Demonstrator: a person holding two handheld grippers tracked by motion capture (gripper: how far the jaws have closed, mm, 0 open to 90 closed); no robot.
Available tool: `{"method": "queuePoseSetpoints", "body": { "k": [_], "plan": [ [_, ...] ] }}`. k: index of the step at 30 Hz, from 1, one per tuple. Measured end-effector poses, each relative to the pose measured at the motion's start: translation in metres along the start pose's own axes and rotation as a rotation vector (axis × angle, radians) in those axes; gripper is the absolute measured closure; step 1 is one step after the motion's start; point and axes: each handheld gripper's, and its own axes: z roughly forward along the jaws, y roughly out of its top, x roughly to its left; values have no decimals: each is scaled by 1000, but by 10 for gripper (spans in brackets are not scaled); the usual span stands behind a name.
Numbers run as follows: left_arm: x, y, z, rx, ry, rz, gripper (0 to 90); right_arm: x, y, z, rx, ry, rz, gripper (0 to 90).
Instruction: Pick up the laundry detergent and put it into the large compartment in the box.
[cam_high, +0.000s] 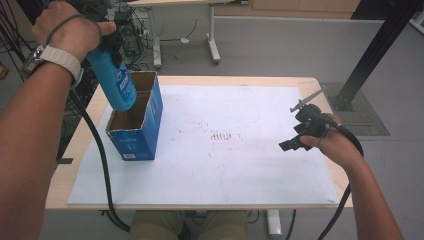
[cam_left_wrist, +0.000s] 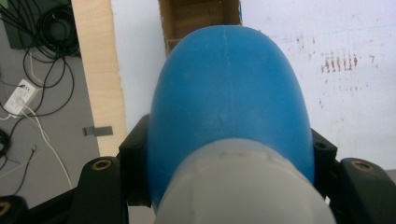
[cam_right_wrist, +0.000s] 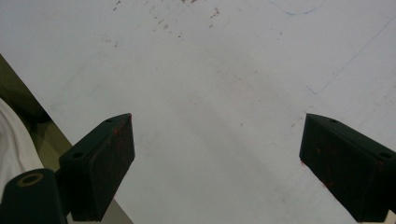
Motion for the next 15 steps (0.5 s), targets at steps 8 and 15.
{"method": "queuePoseSetpoints", "body": {
  "k": [8,15],
  "plan": [
    [3,3,9,4,3,-15,380,-2,0,5,1,10,4,103],
    [5,4,17,7,-1,-22,380,-4,-1,7,1,15,7,103]
  ]
}}
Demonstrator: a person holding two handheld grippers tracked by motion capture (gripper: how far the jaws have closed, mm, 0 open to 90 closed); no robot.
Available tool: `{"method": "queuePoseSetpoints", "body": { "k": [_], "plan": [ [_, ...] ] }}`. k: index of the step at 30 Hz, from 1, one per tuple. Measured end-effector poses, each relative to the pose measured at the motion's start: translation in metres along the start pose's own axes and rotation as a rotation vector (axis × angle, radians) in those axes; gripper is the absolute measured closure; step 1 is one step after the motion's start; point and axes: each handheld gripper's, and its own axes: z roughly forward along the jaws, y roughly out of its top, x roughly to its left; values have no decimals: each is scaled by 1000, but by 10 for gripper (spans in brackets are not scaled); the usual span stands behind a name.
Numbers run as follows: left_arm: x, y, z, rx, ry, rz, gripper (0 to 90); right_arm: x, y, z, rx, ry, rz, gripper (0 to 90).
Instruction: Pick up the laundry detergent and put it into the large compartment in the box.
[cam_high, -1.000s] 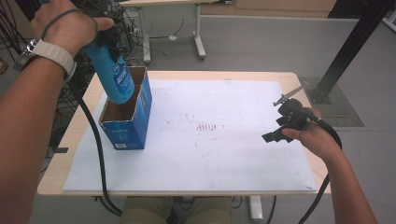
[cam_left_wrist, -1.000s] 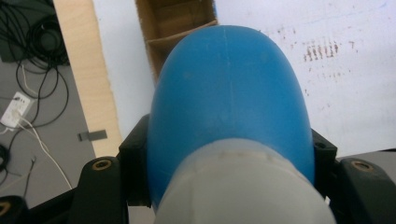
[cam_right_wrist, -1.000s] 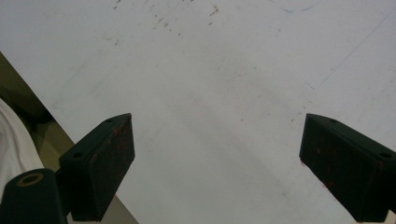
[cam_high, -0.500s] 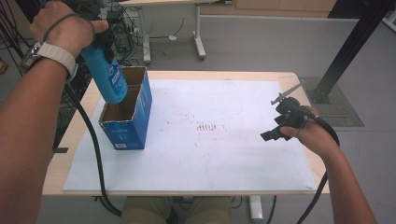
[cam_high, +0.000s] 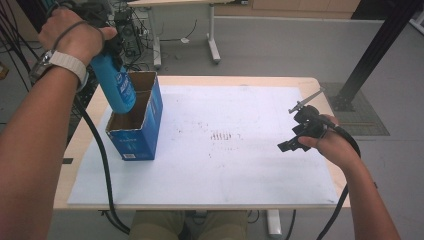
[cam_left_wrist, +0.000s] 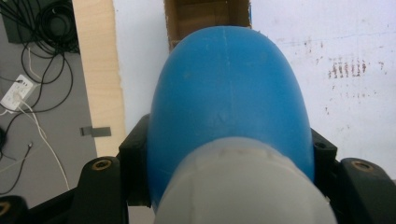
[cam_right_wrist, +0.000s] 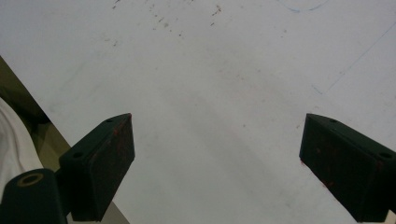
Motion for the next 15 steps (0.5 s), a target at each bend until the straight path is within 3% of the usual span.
{"method": "queuePoseSetpoints", "body": {
  "k": [15],
  "plan": [
    [4,3,38,14,-11,10,380,-2,-3,3,-2,8,11,103]
  ]
}}
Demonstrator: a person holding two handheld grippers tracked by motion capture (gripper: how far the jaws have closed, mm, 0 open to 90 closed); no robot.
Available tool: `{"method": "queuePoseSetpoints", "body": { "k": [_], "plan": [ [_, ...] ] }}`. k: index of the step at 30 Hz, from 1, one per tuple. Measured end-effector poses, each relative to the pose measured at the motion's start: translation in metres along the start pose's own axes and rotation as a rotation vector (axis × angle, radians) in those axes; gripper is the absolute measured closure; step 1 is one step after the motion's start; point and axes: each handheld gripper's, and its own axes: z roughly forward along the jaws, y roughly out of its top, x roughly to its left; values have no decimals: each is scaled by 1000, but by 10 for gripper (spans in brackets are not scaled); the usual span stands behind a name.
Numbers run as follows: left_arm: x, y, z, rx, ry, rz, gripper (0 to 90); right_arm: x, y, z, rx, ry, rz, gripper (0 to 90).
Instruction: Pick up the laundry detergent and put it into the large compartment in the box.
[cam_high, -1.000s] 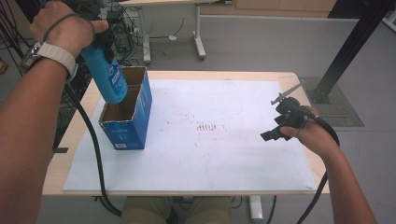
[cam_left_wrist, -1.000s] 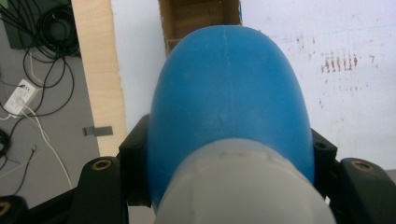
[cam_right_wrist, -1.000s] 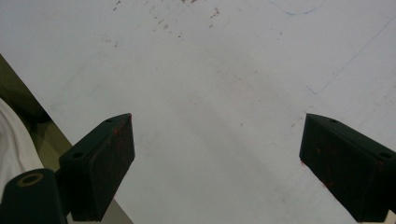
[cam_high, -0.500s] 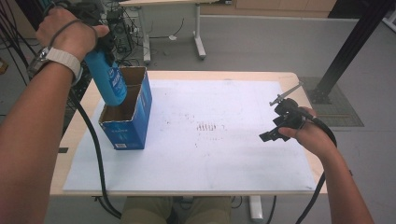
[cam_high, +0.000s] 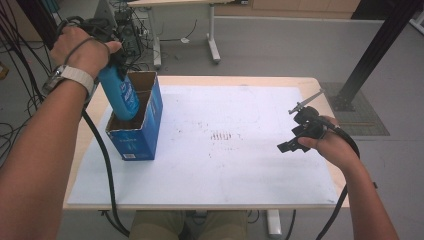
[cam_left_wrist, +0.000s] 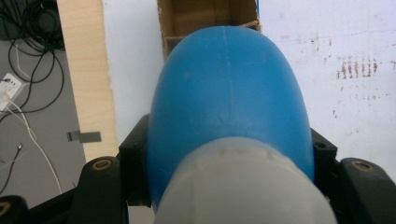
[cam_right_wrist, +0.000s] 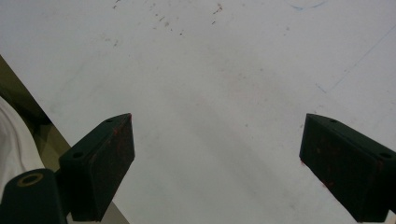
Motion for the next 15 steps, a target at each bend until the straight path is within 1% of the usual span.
{"method": "queuePoseSetpoints", "body": {
  "k": [10,13,15],
  "plan": [
    [-3,0,22,-8,1,15,379,-1,-4,2,-5,2,3,103],
    [-6,0,29,-9,10,29,379,-1,-4,3,-5,4,6,103],
    [-7,1,34,-2,9,33,379,-1,-5,3,-4,3,8,103]
  ]
}}
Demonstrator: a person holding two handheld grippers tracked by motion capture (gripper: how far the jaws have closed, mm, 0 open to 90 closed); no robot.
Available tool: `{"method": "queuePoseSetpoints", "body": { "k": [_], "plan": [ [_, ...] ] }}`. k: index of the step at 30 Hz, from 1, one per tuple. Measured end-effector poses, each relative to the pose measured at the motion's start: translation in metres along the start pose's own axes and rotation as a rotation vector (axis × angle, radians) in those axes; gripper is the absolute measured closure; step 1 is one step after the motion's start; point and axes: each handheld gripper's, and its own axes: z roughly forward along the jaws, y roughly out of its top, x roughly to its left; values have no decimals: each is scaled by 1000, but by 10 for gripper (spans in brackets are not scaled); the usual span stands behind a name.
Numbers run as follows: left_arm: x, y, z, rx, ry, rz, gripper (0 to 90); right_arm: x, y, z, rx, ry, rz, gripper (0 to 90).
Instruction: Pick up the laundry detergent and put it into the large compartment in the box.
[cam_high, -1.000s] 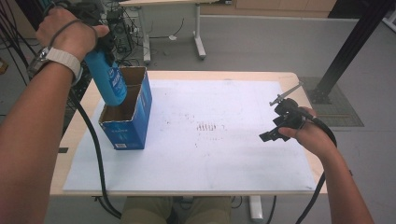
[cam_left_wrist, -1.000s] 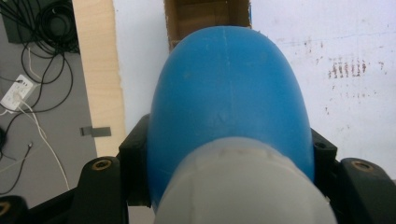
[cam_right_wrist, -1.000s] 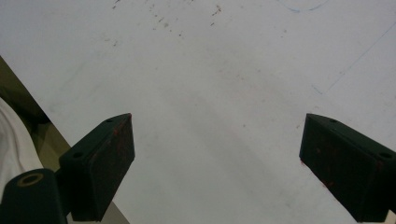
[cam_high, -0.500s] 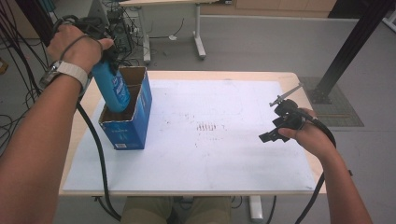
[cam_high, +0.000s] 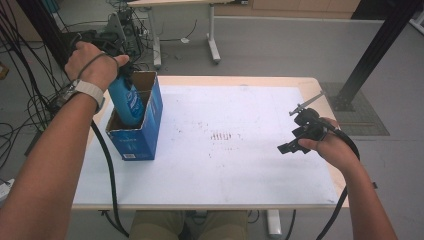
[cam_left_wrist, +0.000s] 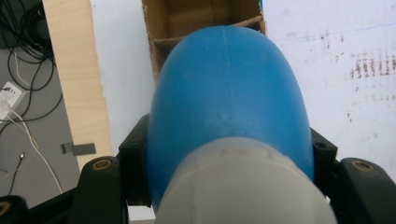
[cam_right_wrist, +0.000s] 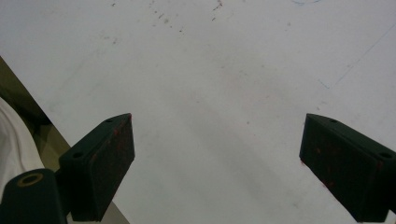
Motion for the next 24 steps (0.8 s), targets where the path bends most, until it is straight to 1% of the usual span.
{"method": "queuePoseSetpoints", "body": {
  "k": [2,4,6,11,17,22,24],
  "plan": [
    [1,-1,5,-7,-6,1,379,0,0,0,0,0,1,103],
    [0,1,11,4,-7,3,379,-1,-1,1,-2,2,0,103],
    [0,1,16,-1,-6,4,379,-2,-1,2,1,2,2,103],
    [-2,2,28,12,-2,9,379,-3,-3,5,2,5,9,103],
    [-5,3,41,17,9,13,378,-4,-2,7,6,9,13,103],
    [-5,2,49,10,6,21,378,-4,-2,7,7,8,14,103],
    [-4,1,52,8,3,17,378,-5,-2,6,8,6,16,103]
  ]
}}
